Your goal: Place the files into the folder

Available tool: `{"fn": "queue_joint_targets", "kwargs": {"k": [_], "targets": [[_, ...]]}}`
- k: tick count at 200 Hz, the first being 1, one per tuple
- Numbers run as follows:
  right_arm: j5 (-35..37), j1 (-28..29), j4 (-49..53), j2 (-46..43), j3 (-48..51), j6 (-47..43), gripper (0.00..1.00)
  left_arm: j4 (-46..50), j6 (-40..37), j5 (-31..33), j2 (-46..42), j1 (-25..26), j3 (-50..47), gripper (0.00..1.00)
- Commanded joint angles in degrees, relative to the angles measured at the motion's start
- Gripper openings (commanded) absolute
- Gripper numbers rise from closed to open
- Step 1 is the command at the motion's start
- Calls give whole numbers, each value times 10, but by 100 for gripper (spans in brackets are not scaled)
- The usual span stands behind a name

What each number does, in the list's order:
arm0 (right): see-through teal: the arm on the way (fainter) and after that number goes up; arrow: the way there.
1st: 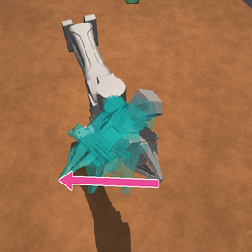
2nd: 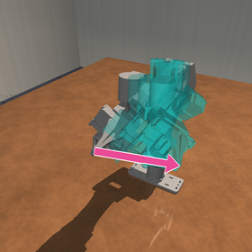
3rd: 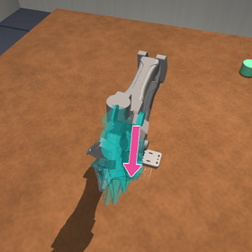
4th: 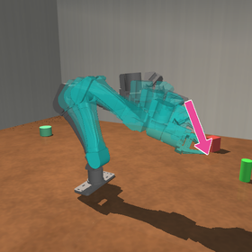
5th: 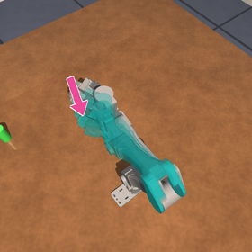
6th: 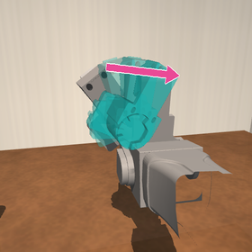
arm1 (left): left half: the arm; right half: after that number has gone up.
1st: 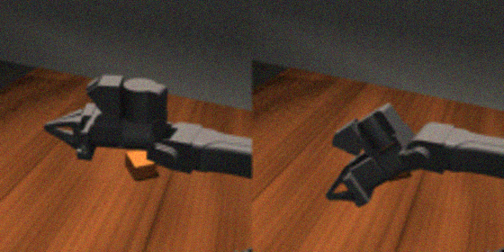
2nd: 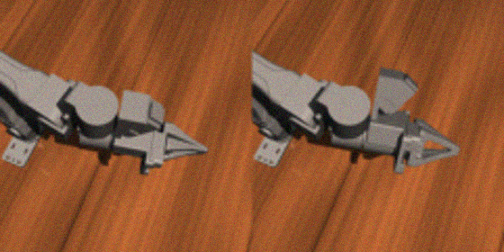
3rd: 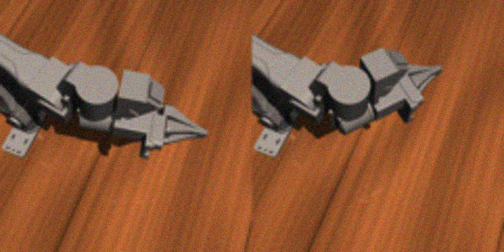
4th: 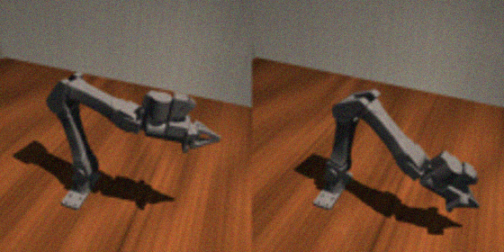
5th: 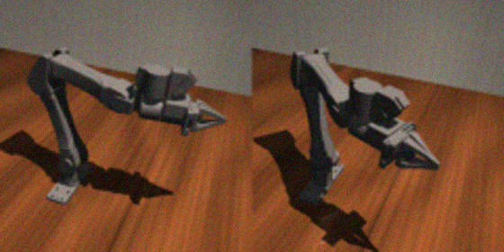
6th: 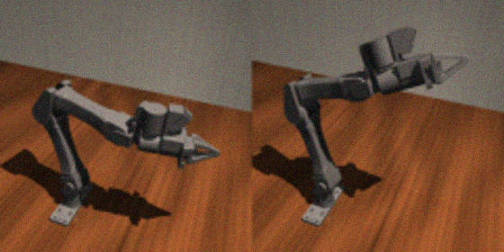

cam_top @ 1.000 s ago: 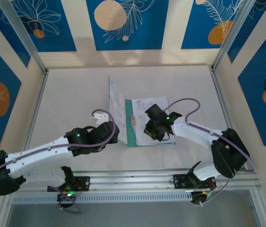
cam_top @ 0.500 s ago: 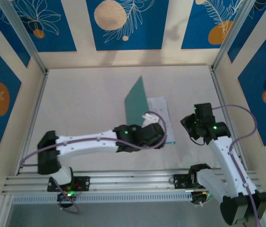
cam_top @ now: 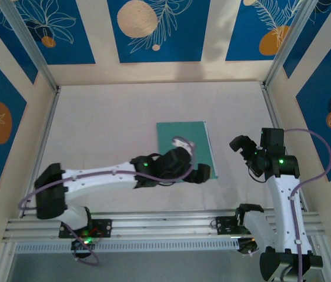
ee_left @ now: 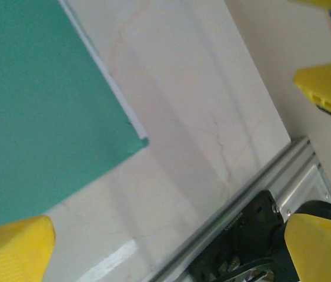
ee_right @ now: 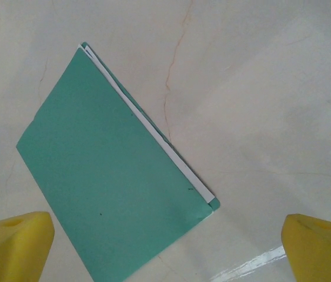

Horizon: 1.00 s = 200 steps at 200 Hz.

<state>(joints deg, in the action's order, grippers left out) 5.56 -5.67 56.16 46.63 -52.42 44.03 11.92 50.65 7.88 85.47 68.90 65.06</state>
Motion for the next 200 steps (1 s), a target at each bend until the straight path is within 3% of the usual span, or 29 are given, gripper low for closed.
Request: {"fn": "queue_joint_targets", "kwargs": {"k": [1,18,46,67,95,115,129,149,200], "targets": [[3,-4,-7,-6,-15,-37,99,-28,19,2,-88,-37,-68,100],[16,-1,-22,-8,-19,-51,99,24,16,22,-154,-73,-104,100],[46,8,-67,-9,-8,-67,99,206,18,94,-233,-151,-110,100],[-22,-3,-193,-7,55,-124,99,302,-6,241,-283,-179,-122,100],[23,32,-427,-26,205,-217,99,251,-140,368,-375,-216,-217,100],[81,67,-593,-33,313,-304,99,156,-271,438,-431,-233,-305,100],[79,69,-706,-19,370,-318,99,151,-312,442,-434,-263,-326,100],[93,70,-811,44,408,-324,99,135,-348,392,-414,-321,-335,100],[85,75,-984,213,384,-330,99,-70,-432,330,-398,-422,-414,100]]}}
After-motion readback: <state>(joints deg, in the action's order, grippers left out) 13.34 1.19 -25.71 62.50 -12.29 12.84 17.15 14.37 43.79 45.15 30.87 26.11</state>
